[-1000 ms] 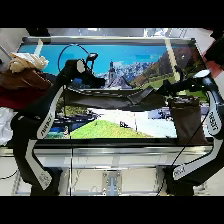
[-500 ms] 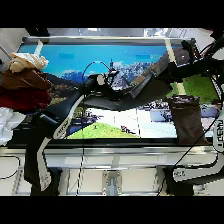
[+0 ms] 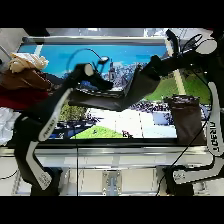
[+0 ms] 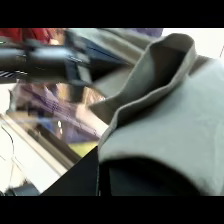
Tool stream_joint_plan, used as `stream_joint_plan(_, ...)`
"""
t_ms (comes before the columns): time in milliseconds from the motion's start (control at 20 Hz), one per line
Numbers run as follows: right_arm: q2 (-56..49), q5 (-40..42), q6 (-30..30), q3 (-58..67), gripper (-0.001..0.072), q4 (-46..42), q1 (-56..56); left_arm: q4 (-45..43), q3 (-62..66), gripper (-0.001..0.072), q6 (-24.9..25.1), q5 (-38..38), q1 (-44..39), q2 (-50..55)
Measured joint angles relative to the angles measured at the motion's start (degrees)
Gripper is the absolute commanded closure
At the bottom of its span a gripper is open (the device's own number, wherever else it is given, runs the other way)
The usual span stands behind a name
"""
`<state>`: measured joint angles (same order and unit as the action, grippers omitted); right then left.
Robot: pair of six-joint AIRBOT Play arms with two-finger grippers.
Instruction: Fold the shirts.
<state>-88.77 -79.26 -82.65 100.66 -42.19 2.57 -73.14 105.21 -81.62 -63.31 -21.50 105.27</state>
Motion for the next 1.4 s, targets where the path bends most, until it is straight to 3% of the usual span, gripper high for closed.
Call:
stream_joint_plan(300, -8.4, 14.5, -3.2, 2.6, 0.0702, 2.2, 16.2, -8.2, 0.0, 0.0697, -0.1, -4.1, 14.4, -12.7)
stream_joint_plan(350, -10.5, 17.5, -3.2, 4.0, 0.0656, 3.6, 19.2, -8.6, 0.0, 0.0697, -0.2, -4.4, 16.1, -14.2)
stream_joint_plan(450, -14.6, 24.6, -2.3, 7.7, 0.01, 5.3, 25.1, -8.9, 0.0, 0.0698, -0.2, -5.1, 18.3, -16.0)
stream_joint_plan(500, -16.2, 28.0, -1.7, 9.8, 0.0063, 5.7, 27.6, -9.2, 0.0, 0.0698, -0.2, -5.6, 19.0, -16.6)
stream_joint_plan(650, -18.4, 34.1, -1.1, 14.0, 0.0092, 2.7, 30.9, -9.4, 0.0, 0.0698, -0.2, -7.1, 20.1, -17.5)
stream_joint_plan(750, -18.8, 33.0, -1.3, 15.3, 0.0092, 0.7, 30.0, -9.6, -0.1, 0.0698, -0.2, -7.5, 20.5, -17.8)
stream_joint_plan(1150, -19.4, 10.2, -8.0, 10.7, 0.0092, -21.9, 12.8, -9.7, -0.1, 0.0697, -0.2, -8.3, 20.8, -18.0)
stream_joint_plan(1250, -19.8, 8.2, -8.2, 5.7, 0.0093, -22.1, 9.0, -9.8, -0.1, 0.0698, -0.2, -8.3, 20.8, -18.0)
stream_joint_plan(1400, -21.6, 7.9, -3.8, -1.4, 0.0092, -13.5, 5.4, -9.7, -0.1, 0.0698, -0.2, -8.3, 20.8, -17.8)
